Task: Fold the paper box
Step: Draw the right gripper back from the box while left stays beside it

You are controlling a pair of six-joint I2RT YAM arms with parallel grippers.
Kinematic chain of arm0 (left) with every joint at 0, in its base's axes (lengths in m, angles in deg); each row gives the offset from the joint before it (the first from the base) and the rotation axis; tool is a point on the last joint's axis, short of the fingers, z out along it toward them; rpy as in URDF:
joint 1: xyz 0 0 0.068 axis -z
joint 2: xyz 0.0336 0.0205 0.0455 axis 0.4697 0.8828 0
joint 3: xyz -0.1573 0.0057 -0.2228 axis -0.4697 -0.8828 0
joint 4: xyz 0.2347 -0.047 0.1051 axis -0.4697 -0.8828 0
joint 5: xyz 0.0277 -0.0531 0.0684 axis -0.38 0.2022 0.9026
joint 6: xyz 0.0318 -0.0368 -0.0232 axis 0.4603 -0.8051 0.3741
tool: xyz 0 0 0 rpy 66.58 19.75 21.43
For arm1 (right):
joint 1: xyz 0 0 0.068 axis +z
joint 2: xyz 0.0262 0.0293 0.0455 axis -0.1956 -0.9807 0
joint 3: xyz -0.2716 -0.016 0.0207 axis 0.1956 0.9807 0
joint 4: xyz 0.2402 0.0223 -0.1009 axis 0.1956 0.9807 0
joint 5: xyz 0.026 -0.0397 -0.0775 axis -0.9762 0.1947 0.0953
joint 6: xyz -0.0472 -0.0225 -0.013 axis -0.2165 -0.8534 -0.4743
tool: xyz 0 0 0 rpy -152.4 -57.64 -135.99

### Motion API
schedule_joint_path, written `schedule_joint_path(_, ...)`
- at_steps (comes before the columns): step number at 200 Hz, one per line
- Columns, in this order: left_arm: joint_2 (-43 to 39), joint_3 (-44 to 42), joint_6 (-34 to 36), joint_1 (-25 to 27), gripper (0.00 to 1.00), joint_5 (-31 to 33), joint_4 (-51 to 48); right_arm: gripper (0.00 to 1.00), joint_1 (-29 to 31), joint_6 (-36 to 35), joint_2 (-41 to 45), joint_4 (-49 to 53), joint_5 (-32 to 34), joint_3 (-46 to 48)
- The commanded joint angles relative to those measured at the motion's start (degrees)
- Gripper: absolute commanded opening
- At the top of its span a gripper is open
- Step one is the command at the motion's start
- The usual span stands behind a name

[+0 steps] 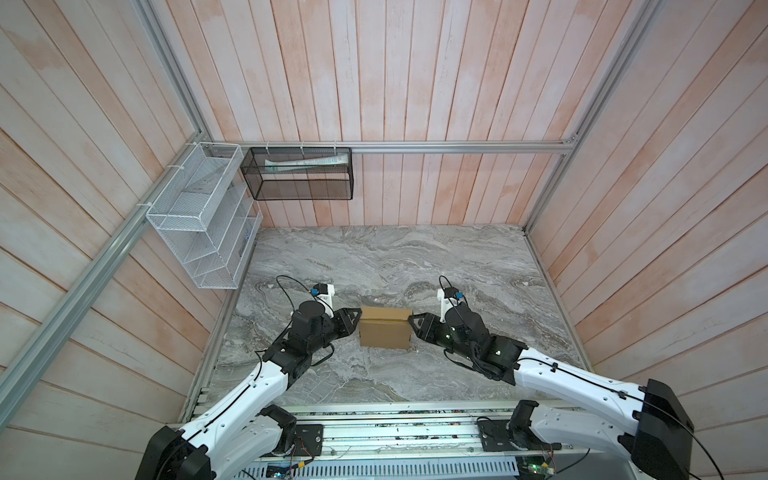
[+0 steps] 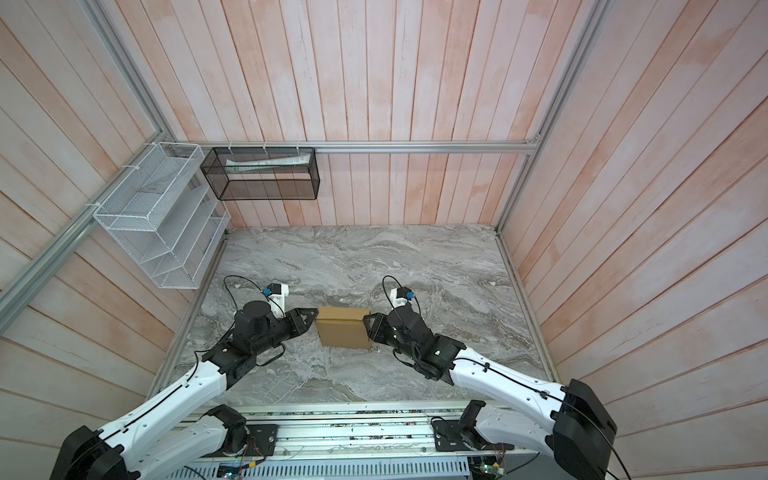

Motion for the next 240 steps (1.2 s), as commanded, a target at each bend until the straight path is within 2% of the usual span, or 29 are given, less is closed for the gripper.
schedule_joint_path(1,0.3,-1.59,0.24,-0.24,0.35,0.08,-2.43,0.44,-0.65,-0.94,-1.7,-1.5,0.46,-1.38)
schedule_joint_path(172,-0.75,-2.85,0.37,-0.25,0.33,1.25,-3.32,0.33,-0.94,4.4,-1.69,-7.91,-0.04,10.16)
schedule_joint_path(240,-0.8,-3.07,0.28,-0.24,0.33,1.33,-3.13,0.33,-0.94,2.11,1.04,-5.64,0.07,7.3)
